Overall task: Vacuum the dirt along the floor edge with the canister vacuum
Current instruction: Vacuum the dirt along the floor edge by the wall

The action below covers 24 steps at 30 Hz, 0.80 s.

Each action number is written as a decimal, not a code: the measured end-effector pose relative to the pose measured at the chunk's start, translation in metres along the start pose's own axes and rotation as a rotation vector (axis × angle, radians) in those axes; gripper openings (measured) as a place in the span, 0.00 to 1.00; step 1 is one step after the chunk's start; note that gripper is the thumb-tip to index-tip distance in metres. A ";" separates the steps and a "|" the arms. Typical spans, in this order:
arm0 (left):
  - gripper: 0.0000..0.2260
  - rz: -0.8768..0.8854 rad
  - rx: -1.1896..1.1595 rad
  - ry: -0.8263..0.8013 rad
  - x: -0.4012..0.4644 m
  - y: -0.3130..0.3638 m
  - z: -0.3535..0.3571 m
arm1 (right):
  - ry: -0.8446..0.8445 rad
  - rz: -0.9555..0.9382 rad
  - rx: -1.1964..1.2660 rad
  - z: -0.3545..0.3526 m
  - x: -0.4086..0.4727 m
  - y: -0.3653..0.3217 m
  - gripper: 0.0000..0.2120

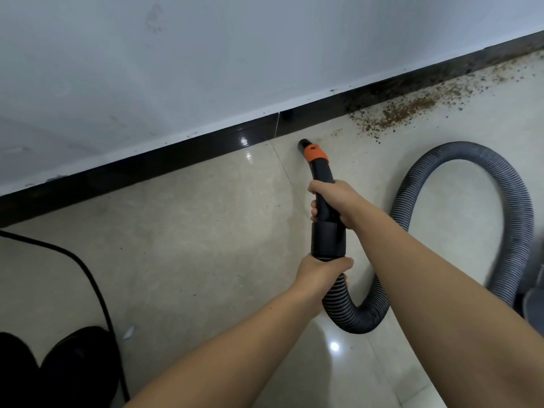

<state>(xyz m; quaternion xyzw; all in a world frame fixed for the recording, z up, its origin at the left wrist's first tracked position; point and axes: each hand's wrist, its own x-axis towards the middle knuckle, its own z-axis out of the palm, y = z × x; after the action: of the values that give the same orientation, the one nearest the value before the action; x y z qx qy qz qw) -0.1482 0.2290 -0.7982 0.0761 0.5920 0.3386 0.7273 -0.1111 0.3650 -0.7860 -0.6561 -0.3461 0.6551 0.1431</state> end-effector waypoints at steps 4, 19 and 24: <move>0.06 -0.001 0.046 -0.019 0.004 0.007 0.010 | 0.052 0.004 0.055 -0.017 0.000 -0.003 0.05; 0.08 -0.009 0.116 -0.073 0.053 0.044 0.032 | 0.137 -0.014 0.119 -0.052 0.038 -0.031 0.06; 0.05 -0.016 0.036 0.028 0.035 0.014 0.031 | 0.054 -0.008 0.044 -0.033 0.023 -0.018 0.06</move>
<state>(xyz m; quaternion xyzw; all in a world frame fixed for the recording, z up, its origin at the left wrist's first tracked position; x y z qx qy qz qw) -0.1230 0.2689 -0.8108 0.0797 0.6086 0.3233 0.7203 -0.0866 0.4015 -0.7892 -0.6690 -0.3303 0.6440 0.1695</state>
